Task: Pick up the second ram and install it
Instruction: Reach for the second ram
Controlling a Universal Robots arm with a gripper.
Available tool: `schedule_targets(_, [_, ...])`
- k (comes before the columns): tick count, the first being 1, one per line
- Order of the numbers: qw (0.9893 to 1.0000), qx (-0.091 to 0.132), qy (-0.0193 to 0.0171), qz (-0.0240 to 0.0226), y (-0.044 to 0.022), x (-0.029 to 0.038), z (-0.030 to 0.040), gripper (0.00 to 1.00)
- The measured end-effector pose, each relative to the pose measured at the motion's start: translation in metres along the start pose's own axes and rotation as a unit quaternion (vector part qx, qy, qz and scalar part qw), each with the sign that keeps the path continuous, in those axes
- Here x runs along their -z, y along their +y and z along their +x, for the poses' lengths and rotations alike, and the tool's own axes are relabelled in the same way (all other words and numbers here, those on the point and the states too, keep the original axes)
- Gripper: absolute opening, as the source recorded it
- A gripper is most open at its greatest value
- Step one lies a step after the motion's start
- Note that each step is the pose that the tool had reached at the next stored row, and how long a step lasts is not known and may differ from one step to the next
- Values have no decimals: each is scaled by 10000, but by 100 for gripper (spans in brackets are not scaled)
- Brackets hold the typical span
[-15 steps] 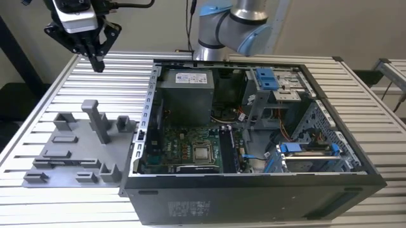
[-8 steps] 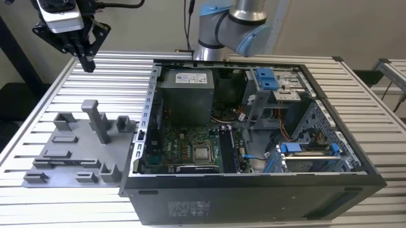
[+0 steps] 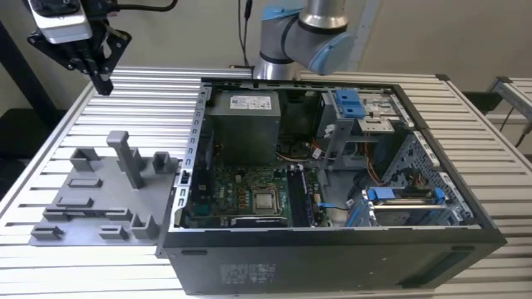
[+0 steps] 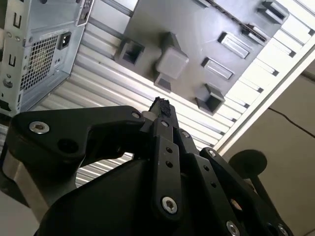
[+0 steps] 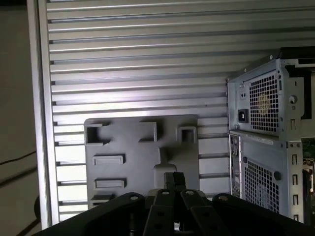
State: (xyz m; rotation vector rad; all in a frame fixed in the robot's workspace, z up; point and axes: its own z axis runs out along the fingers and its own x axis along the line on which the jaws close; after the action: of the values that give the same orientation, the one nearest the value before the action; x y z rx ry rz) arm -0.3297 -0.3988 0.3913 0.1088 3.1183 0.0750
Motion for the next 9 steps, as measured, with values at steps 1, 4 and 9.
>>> schedule_targets(1, [10000, 0, 0, 0, -2, 0, 23, 11])
schedule_targets(4, [10000, 1, 0, 0, -7, -2, 94, 11])
schedule_targets(9, [10000, 4, 0, 0, -15, -2, 208, 11])
